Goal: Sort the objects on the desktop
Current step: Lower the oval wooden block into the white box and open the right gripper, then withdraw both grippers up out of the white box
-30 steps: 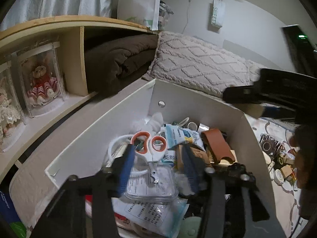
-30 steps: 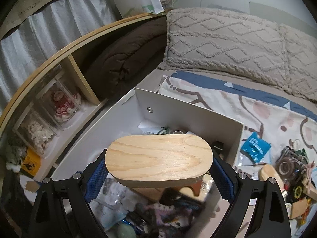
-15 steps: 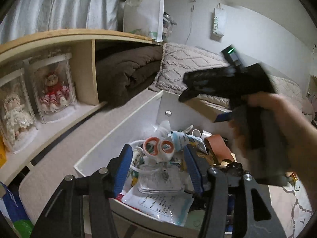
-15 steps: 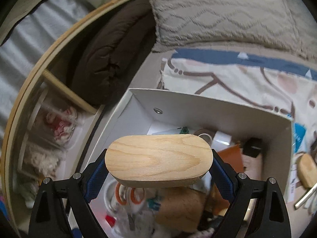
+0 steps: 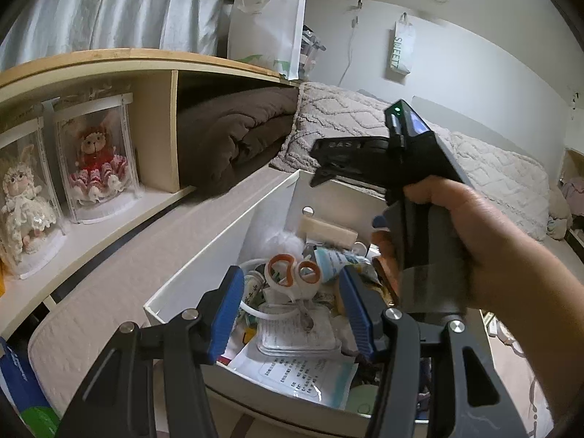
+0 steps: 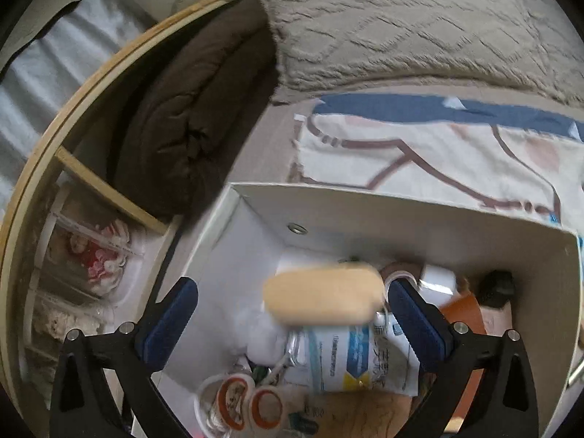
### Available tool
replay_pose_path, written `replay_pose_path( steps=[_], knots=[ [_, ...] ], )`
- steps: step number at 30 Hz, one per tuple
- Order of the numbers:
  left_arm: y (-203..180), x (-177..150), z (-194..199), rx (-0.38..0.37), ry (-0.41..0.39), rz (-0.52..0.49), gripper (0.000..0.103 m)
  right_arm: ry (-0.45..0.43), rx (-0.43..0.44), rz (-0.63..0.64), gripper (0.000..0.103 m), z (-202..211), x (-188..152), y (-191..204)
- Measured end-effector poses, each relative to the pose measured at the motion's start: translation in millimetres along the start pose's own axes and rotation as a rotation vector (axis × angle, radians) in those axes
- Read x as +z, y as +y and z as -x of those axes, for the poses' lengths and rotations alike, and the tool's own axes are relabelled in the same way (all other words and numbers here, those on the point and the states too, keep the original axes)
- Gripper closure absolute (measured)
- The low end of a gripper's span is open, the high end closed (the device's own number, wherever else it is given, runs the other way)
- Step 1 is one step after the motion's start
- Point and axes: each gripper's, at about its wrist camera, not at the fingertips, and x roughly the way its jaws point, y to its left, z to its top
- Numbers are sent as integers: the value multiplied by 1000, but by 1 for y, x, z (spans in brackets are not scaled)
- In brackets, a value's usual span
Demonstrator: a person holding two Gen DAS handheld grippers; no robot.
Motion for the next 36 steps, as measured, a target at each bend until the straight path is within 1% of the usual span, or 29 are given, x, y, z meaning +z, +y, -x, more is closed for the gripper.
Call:
replay_pose_path(
  steps=[2, 5, 12, 13, 14, 16, 19, 20, 21, 22, 23, 24, 26, 29, 32, 36],
  knots=[
    [1, 0, 0, -6, 3, 7, 49, 34, -12, 19, 0, 0, -4, -3],
    [2, 0, 0, -9, 6, 10, 49, 41, -40, 93, 0, 6, -11, -1],
    [-2, -2, 0, -11, 13, -7, 48, 52, -8, 165, 0, 26, -25, -3],
    [-3, -3, 1, -6, 13, -11, 46, 52, -12, 179, 0, 29, -28, -2],
    [-4, -3, 1, -3, 11, -13, 38, 51, -26, 198, 0, 31, -31, -2],
    [-5, -3, 2, 0, 7, -13, 32, 50, -48, 226, 0, 34, -37, -1],
    [-7, -3, 2, -13, 12, -9, 32, 59, -43, 253, 0, 39, -45, -3],
    [-7, -3, 1, -19, 16, -6, 30, 59, -40, 260, 0, 41, -48, -4],
    [-7, -3, 1, -19, 18, -3, 28, 55, -47, 271, 0, 44, -51, -5],
    [-8, -3, 0, -15, 18, -2, 23, 46, -57, 280, 0, 47, -53, -6],
    [-9, -3, 0, -10, 18, -4, 20, 26, -74, 295, 0, 52, -55, -7],
    [-10, -3, 0, -7, 18, -7, 19, 8, -82, 313, 0, 56, -58, -7],
    [-13, -4, 0, -3, 18, -13, 15, -7, -78, 342, 0, 63, -61, -7],
    [-14, -4, 1, 6, 17, -18, 8, -20, -47, 362, 0, 74, -68, -10],
    [-16, -3, 1, 13, 18, -26, 4, -18, -24, 371, 0, 82, -74, -14],
    [-17, -3, 1, 11, 16, -27, 3, -36, -16, 396, 0, 96, -84, -21]
  ],
)
